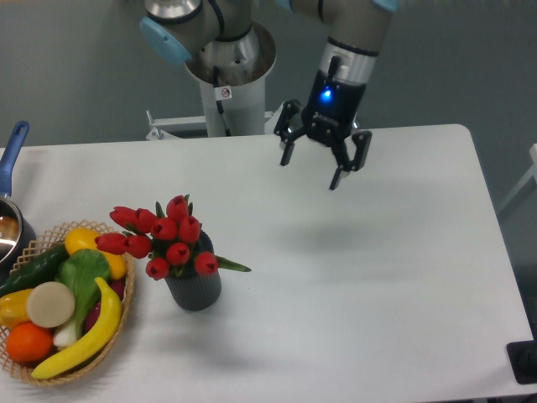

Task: Pick up the flowers from the vase
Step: 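Move the open gripper down toward the red tulip stems in the vase, then lower the gripper around the tulip stems just below the blooms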

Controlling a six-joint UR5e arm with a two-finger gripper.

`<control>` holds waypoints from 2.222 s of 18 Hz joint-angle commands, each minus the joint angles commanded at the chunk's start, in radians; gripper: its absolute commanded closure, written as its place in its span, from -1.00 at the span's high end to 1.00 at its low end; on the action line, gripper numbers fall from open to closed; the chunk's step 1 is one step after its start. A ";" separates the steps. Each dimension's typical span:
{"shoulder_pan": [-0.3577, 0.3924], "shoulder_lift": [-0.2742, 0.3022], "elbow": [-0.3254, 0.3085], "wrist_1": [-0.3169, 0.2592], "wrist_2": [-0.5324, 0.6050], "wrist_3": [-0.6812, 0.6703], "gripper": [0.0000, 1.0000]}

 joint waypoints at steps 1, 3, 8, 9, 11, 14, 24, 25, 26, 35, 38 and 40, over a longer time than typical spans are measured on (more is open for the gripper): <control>-0.008 -0.009 -0.001 0.000 -0.020 0.002 1.00; -0.038 -0.028 -0.001 0.000 -0.051 0.000 1.00; -0.078 -0.058 -0.003 0.008 -0.115 0.000 1.00; -0.087 -0.066 -0.003 0.011 -0.115 0.000 1.00; -0.110 -0.080 0.000 0.015 -0.115 0.000 1.00; -0.140 -0.097 0.000 0.024 -0.117 0.000 1.00; -0.190 -0.187 0.008 0.103 -0.210 0.028 1.00; -0.193 -0.187 0.006 0.103 -0.224 0.026 1.00; -0.195 -0.195 0.006 0.103 -0.227 0.026 1.00; -0.219 -0.230 0.015 0.103 -0.246 0.017 1.00; -0.229 -0.233 0.022 0.101 -0.252 -0.020 1.00; -0.232 -0.233 0.028 0.101 -0.252 -0.053 1.00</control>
